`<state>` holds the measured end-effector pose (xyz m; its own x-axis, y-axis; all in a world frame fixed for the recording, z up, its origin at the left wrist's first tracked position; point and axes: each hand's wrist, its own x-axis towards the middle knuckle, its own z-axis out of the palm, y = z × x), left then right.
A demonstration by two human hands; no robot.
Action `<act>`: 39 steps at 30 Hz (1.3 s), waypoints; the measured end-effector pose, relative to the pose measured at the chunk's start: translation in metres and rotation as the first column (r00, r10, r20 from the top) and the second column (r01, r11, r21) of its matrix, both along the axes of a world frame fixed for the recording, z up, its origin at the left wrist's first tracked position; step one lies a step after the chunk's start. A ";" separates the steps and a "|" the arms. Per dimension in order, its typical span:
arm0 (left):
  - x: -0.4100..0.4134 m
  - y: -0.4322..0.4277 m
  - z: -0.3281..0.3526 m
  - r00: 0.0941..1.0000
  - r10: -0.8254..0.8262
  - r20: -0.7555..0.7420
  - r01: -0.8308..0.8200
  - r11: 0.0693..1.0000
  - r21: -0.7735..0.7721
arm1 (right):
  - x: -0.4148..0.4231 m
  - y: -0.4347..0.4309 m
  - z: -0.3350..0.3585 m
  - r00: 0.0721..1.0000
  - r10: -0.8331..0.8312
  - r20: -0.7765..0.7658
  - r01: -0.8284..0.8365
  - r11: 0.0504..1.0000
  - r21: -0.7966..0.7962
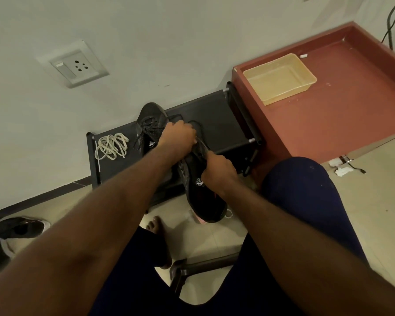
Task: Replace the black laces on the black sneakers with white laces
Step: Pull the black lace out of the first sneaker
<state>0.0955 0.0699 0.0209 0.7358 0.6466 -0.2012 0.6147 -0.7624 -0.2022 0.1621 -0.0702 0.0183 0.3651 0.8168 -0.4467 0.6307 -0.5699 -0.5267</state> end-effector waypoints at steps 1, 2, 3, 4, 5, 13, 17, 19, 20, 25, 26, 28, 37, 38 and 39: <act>-0.002 0.002 0.002 0.982 0.131 0.137 -0.135 0.991 0.022 | 0.000 0.000 -0.001 1.000 -0.003 -0.002 0.003 1.000 0.002; -0.006 0.005 0.005 0.924 0.271 0.268 -0.286 0.958 0.020 | 0.001 0.001 -0.001 1.000 -0.005 -0.003 0.005 1.000 0.005; -0.009 0.008 0.006 0.859 0.370 0.353 -0.396 0.918 0.000 | 0.001 0.000 -0.001 1.000 -0.005 -0.004 0.005 1.000 0.007; -0.013 0.010 0.005 0.839 0.409 0.358 -0.437 0.899 -0.003 | 0.001 0.000 -0.001 1.000 -0.006 -0.005 0.006 1.000 0.007; -0.016 0.011 0.002 0.865 0.390 0.316 -0.416 0.909 0.017 | 0.000 0.000 -0.001 1.000 -0.005 -0.005 0.005 1.000 0.007; -0.009 -0.006 -0.023 0.999 -0.029 -0.022 0.026 0.992 -0.122 | 0.000 -0.001 -0.001 1.000 0.004 0.003 -0.004 1.000 0.009; -0.003 -0.006 -0.012 0.998 0.042 0.053 -0.041 0.999 -0.010 | 0.001 -0.001 -0.001 1.000 0.004 -0.003 -0.004 1.000 0.011; -0.005 -0.004 -0.006 0.900 0.277 0.336 -0.286 0.958 -0.022 | 0.001 0.000 -0.001 1.000 0.002 -0.007 -0.002 1.000 0.020; -0.007 -0.002 -0.003 0.800 0.395 0.451 -0.405 0.911 -0.079 | 0.002 0.000 -0.001 1.000 0.002 -0.003 -0.002 1.000 0.019; -0.016 0.004 -0.007 0.932 0.231 0.278 -0.211 0.972 -0.101 | 0.001 -0.001 -0.001 1.000 0.003 0.004 -0.003 1.000 0.016; -0.015 0.000 -0.008 0.968 0.146 0.205 -0.121 0.984 -0.127 | 0.001 0.000 -0.001 1.000 0.006 0.004 -0.006 1.000 0.015; -0.011 -0.005 -0.013 0.993 0.063 0.098 -0.044 0.982 -0.183 | 0.001 0.000 0.000 1.000 0.007 -0.001 -0.007 1.000 0.014; -0.007 -0.003 -0.005 0.916 0.248 0.315 -0.240 0.969 -0.064 | 0.000 -0.001 -0.001 1.000 0.003 -0.007 -0.003 1.000 0.026; -0.007 0.001 0.000 0.811 0.388 0.437 -0.381 0.918 -0.109 | 0.001 -0.001 -0.001 1.000 -0.001 -0.011 0.002 1.000 0.030; -0.008 0.005 0.005 0.687 0.505 0.522 -0.483 0.855 -0.190 | 0.001 -0.001 0.000 1.000 -0.004 -0.012 0.004 0.999 0.032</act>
